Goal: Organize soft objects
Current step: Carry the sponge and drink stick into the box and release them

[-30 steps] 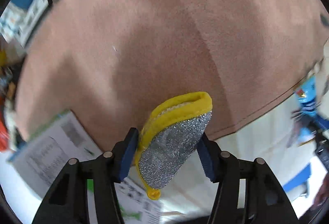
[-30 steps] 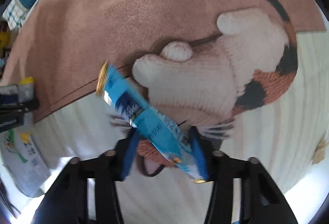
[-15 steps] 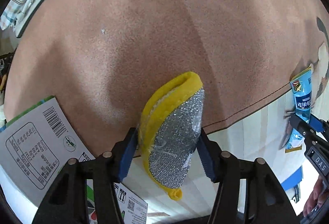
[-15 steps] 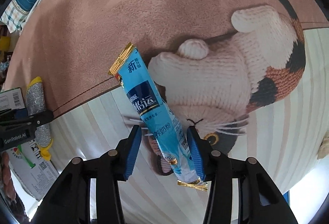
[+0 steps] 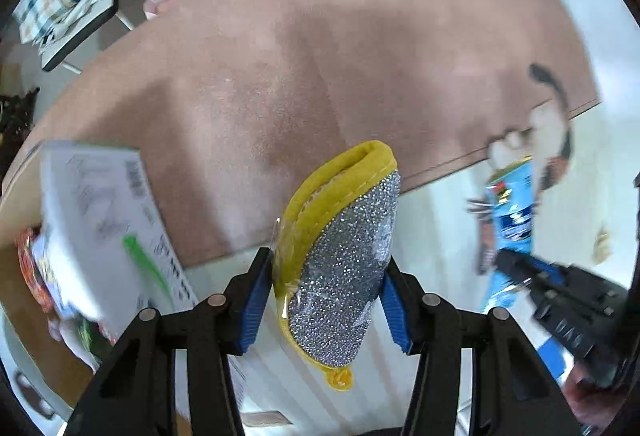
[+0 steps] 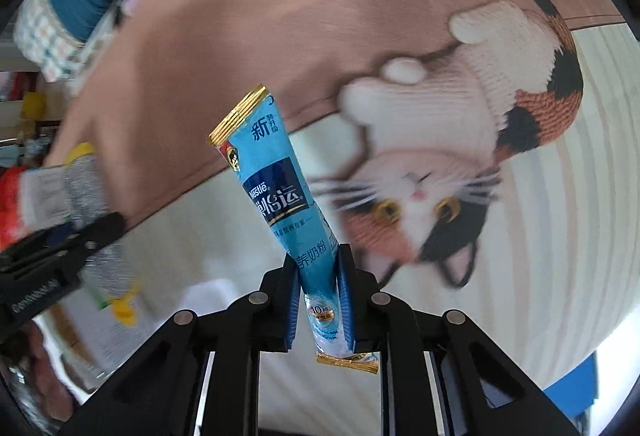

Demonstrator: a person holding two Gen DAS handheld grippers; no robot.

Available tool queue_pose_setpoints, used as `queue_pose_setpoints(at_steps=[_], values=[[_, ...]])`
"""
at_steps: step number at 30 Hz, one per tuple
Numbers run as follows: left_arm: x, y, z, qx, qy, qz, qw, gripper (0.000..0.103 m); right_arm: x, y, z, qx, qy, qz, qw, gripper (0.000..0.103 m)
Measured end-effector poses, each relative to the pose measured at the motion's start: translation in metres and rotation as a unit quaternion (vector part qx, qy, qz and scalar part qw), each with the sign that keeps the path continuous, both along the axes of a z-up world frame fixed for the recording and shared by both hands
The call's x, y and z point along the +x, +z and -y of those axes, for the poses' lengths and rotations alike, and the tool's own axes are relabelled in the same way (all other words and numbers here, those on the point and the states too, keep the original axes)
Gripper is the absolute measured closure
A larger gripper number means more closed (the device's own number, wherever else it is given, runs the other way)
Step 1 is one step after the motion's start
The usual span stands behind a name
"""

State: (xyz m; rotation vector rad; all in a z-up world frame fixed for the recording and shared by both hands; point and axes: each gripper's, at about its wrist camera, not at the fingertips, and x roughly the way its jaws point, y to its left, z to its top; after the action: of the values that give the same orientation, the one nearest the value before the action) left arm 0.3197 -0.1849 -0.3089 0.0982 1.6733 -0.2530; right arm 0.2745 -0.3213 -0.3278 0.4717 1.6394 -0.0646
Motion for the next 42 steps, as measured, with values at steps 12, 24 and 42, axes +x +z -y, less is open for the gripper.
queue_pose_setpoints(at_steps=[12, 24, 42], values=[[-0.055, 0.141, -0.145, -0.069, 0.102, 0.11, 0.9862, 0.055, -0.03, 0.146, -0.136, 0.064, 0.071, 0.112, 0.989, 0.085], [-0.075, 0.118, -0.356, 0.032, 0.228, 0.095, 0.9684, 0.055, -0.014, 0.141, -0.308, 0.014, 0.111, 0.11, 0.988, 0.085], [-0.065, 0.029, -0.429, 0.018, 0.267, -0.014, 0.9635, 0.039, 0.012, 0.071, -0.355, -0.115, 0.143, 0.068, 0.981, 0.015]])
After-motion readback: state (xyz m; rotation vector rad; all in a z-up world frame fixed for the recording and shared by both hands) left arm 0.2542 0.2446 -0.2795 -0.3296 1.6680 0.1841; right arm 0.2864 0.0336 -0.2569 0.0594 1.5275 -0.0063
